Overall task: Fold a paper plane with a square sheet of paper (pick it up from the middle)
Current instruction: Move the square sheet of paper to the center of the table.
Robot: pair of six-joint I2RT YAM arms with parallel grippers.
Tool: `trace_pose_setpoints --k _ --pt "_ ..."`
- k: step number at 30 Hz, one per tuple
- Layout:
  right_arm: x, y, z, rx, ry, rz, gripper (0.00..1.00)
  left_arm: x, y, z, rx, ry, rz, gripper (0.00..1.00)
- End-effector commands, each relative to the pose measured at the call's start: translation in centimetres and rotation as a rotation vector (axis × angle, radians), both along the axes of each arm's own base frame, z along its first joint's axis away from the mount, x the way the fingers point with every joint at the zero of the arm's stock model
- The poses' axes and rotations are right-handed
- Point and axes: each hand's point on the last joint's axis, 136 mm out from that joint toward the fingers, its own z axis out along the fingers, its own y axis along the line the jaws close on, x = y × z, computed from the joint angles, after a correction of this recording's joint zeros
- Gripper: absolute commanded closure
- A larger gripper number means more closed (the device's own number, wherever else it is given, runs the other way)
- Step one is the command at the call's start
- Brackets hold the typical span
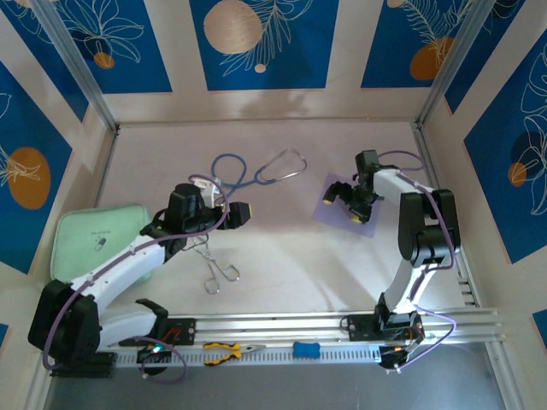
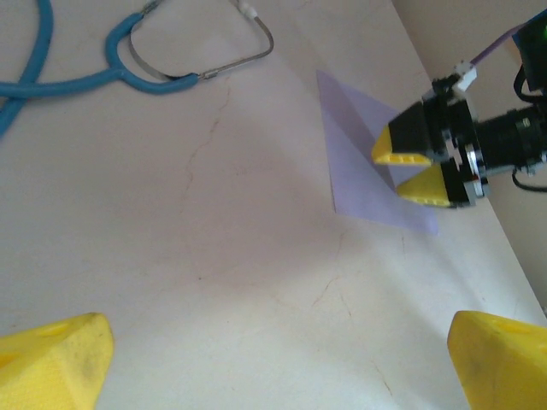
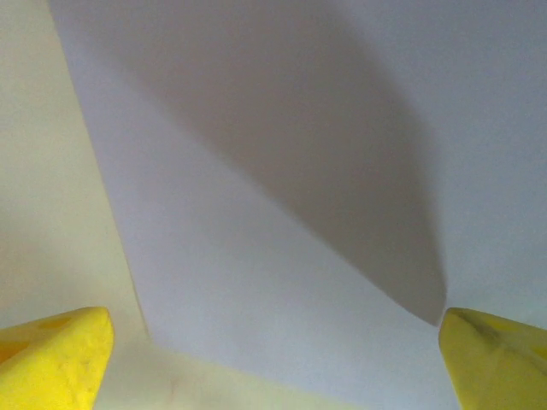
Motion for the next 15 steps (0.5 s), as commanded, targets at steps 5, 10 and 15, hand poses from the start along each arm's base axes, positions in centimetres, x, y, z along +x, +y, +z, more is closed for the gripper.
trace_pose_setpoints --k 5,10,15 --pt "-4.3 3.6 1.2 0.039 0.012 0.012 0.02 -0.2 1.0 -0.8 0.072 -0.011 0.018 0.00" --pt "-2.3 3.4 3.6 0.050 -0.085 0.050 0.02 0.7 2.6 -1.0 0.066 0.006 0.132 0.00" --pt "-0.3 2.3 3.6 0.030 -0.124 0.066 0.01 0.6 3.4 -0.6 -0.075 -0.011 0.164 0.00"
